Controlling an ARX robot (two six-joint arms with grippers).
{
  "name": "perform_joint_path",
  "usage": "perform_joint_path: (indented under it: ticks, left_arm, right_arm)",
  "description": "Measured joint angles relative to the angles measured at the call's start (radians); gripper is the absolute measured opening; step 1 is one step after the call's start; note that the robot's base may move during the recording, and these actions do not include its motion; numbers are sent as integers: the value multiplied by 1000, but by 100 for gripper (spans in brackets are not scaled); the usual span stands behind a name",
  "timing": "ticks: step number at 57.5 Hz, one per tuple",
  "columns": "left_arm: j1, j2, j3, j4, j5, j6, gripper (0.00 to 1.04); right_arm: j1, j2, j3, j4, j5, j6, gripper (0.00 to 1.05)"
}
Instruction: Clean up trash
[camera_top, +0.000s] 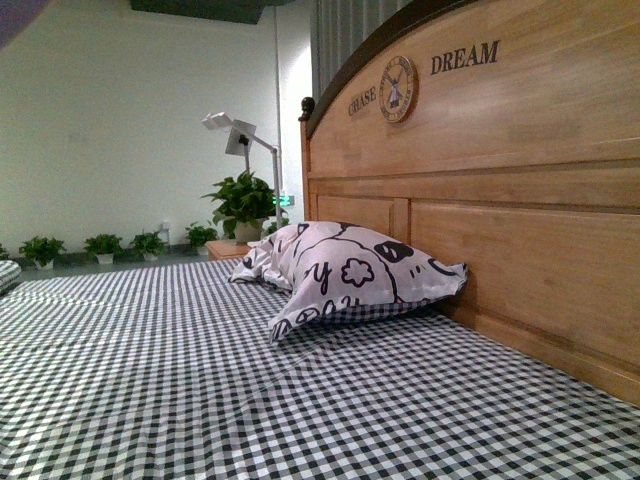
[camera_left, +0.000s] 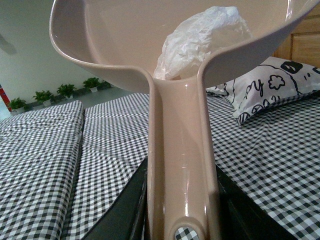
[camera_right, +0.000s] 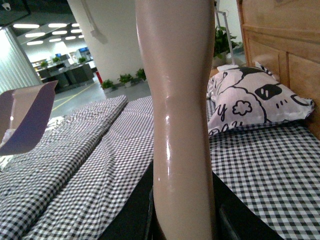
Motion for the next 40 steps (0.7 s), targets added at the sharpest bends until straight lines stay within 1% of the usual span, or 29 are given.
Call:
perform_joint_path:
  ticks: [10, 12, 23, 40]
  left_arm:
    - [-40, 0, -1, 0, -14, -18, 28]
    - [-44, 0, -1, 0, -14, -21, 28]
    - [-45, 0, -1, 0, -20, -26, 28]
    - [-46, 0, -1, 0, -20, -28, 28]
  right_arm:
    - [71, -43, -3, -67, 108, -46, 19]
    - [78, -44, -3, -72, 117, -51, 19]
    - [82, -44, -4, -76, 138, -66, 19]
    - [83, -44, -5, -76, 135, -69, 19]
